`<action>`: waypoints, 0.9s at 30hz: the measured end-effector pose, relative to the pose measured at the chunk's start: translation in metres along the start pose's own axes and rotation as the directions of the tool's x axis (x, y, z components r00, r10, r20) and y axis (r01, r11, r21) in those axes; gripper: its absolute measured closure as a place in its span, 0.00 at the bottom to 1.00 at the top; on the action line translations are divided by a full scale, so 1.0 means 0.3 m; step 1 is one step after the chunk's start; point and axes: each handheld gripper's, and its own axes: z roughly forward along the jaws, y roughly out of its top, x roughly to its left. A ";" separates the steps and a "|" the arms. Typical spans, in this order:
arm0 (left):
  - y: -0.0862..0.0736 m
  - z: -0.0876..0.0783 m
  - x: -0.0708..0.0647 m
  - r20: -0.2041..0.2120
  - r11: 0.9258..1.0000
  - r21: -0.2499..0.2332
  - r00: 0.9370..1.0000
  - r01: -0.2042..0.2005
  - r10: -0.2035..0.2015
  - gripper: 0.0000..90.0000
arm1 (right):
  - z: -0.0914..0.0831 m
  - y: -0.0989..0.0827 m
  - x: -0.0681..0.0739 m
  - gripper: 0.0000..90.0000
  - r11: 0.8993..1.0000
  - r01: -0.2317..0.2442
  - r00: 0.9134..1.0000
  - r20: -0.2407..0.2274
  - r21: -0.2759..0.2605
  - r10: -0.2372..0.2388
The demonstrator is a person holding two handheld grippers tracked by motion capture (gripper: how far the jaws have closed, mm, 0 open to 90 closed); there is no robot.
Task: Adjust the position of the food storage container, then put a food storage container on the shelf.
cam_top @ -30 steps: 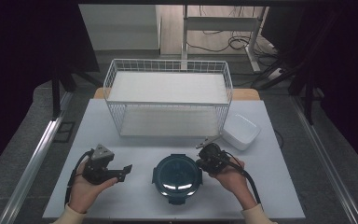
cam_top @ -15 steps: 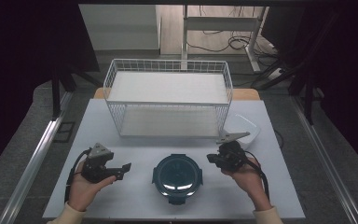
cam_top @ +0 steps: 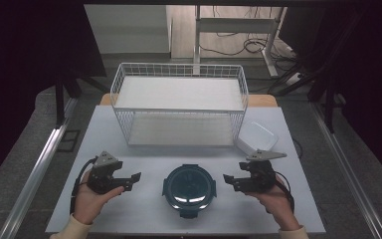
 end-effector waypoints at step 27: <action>0.020 -0.019 -0.041 0.099 0.996 -0.002 0.991 0.094 -0.093 0.19 | 0.008 -0.027 0.005 0.19 0.997 -0.071 0.997 -0.003 -0.018 0.071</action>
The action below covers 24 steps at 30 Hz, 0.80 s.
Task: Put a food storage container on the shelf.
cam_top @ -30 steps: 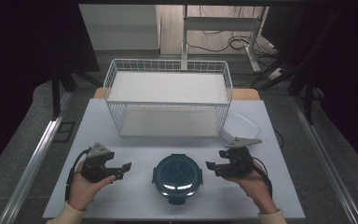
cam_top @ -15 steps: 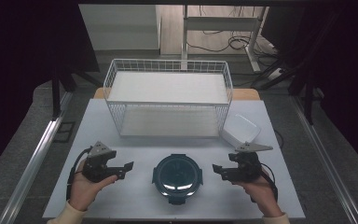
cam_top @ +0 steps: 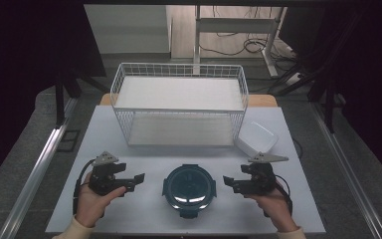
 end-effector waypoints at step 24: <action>-0.016 0.076 -0.070 0.139 0.988 0.074 0.979 0.138 -0.148 0.13 | 0.055 -0.033 0.049 0.15 0.994 -0.093 0.988 -0.115 0.053 0.099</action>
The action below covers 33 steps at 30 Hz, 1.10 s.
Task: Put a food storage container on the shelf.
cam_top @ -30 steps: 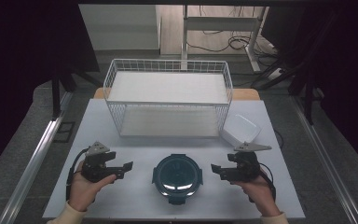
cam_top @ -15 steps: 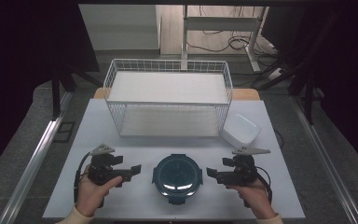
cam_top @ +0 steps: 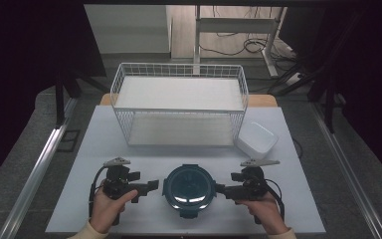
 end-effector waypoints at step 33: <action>-0.029 0.193 -0.008 0.207 0.978 0.134 0.960 0.161 -0.187 0.17 | 0.147 -0.028 0.037 0.15 0.977 -0.179 0.973 -0.130 0.111 0.193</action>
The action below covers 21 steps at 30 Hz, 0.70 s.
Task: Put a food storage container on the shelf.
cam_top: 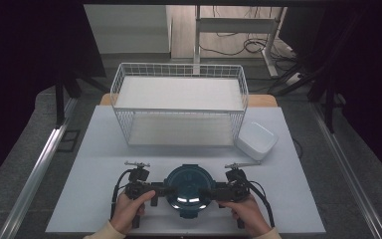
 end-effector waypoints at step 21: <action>-0.011 0.008 -0.003 0.035 0.997 0.013 0.997 0.071 -0.072 0.35 | -0.011 -0.011 -0.037 0.38 0.981 -0.194 0.977 -0.095 0.001 0.193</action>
